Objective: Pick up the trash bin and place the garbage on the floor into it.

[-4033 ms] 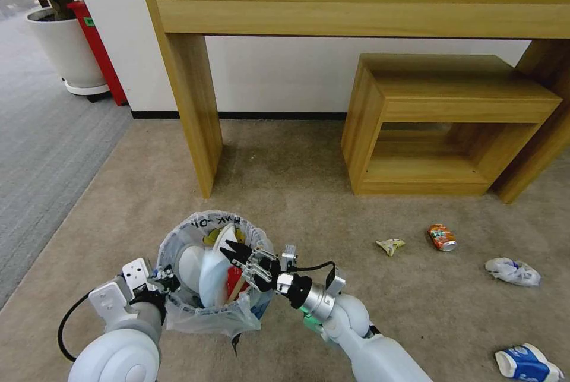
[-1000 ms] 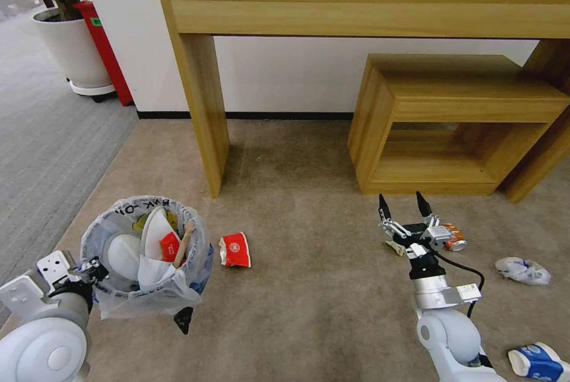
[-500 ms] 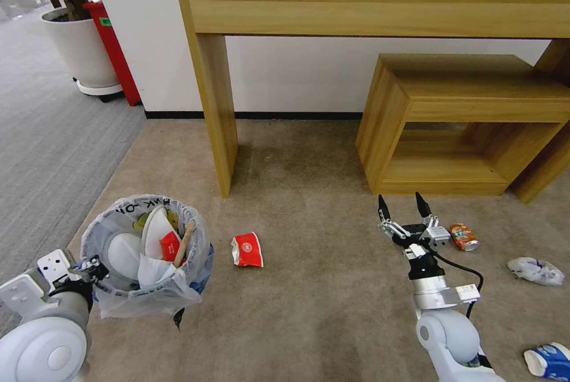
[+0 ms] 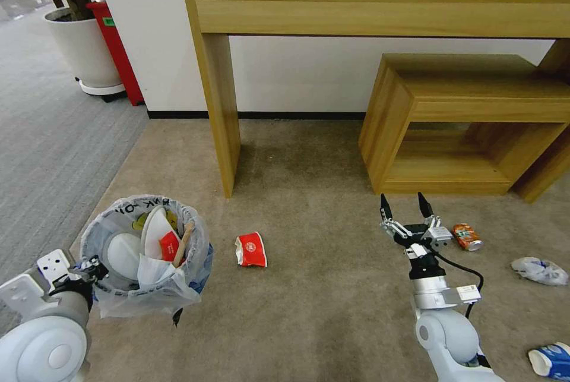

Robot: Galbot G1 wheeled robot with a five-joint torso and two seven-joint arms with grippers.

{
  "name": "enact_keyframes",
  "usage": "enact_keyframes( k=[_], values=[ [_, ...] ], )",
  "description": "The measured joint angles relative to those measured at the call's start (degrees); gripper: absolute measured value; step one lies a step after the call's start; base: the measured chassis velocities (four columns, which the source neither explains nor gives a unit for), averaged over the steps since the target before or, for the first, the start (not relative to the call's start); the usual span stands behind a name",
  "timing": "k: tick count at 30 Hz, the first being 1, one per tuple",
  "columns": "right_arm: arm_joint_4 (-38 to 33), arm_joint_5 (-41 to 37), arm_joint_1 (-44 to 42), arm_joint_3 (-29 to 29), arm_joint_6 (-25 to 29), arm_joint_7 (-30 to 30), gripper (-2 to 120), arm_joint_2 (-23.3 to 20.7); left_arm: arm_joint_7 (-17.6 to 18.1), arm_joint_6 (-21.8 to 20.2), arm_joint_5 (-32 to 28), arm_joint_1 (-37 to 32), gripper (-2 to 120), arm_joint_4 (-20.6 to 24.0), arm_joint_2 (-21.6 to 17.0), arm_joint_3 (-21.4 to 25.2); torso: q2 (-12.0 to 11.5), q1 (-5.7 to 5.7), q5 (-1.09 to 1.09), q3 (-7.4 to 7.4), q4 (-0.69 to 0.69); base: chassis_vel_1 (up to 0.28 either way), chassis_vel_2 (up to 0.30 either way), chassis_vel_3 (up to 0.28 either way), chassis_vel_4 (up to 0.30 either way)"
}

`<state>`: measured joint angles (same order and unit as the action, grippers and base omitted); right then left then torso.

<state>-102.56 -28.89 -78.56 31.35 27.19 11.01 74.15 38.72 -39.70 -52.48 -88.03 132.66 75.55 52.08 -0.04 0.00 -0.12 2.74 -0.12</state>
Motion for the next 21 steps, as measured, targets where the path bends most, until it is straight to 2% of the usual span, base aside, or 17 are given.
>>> enact_keyframes(
  k=[21],
  values=[
    [0.81, 0.66, -0.16, 0.38, 0.75, 1.72, 100, 0.03, -0.09, 0.1, 0.52, -0.05, 1, 0.28, 0.45, -0.48, 0.0, 0.0, 0.01, 0.0, -0.01, 0.003, 0.002, -0.002, -0.001]
  ],
)
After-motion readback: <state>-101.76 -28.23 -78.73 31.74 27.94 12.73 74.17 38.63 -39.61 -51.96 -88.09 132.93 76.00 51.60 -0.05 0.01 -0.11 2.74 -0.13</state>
